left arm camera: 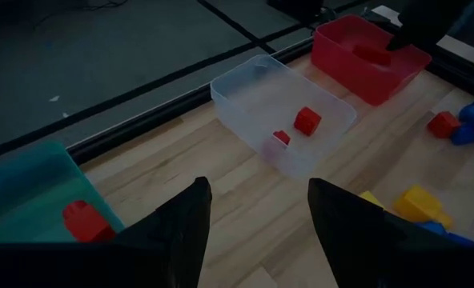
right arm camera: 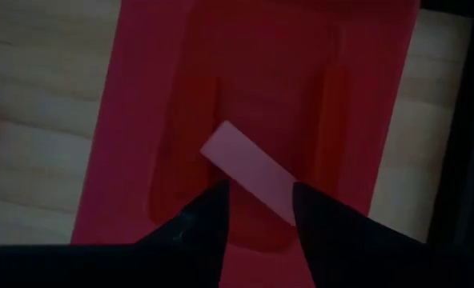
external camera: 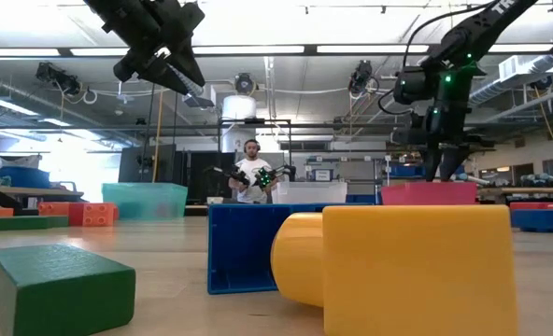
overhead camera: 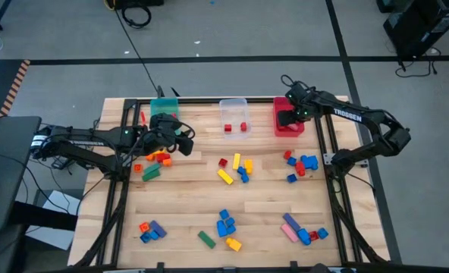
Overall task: Sort blocks by size
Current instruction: Put the red block into the red bin, then put the blue four-stud game piece into the transparent bin
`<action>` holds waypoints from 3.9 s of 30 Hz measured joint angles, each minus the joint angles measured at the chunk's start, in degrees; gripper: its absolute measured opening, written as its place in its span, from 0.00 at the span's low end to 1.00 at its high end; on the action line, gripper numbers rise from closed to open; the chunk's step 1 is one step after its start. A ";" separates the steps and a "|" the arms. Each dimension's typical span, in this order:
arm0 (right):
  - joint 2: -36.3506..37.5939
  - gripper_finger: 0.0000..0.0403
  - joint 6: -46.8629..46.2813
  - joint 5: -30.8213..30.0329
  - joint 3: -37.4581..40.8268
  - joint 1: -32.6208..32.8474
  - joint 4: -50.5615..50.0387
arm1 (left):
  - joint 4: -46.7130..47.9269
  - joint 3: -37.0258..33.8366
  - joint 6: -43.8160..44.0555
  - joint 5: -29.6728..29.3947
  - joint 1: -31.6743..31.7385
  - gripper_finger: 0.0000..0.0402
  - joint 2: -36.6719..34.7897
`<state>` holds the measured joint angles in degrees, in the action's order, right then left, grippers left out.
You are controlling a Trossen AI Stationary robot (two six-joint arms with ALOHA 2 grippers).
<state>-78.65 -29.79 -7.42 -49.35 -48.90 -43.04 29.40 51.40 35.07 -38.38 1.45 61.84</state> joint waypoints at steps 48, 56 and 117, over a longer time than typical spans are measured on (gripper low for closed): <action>21.07 0.39 2.36 1.44 -0.26 54.82 3.59 | 6.08 13.71 -25.59 6.58 -23.24 0.54 15.37; 20.41 0.39 0.42 1.45 -0.26 58.12 3.55 | 13.71 25.25 -32.00 11.07 -27.85 0.54 29.58; 20.42 0.39 -8.25 -3.65 -0.32 71.14 3.68 | 2.47 31.52 -51.83 36.95 -21.85 0.54 55.82</action>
<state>-58.23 -38.03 -11.07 -49.67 22.24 -39.35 31.87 82.91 -16.76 -1.43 -20.39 117.67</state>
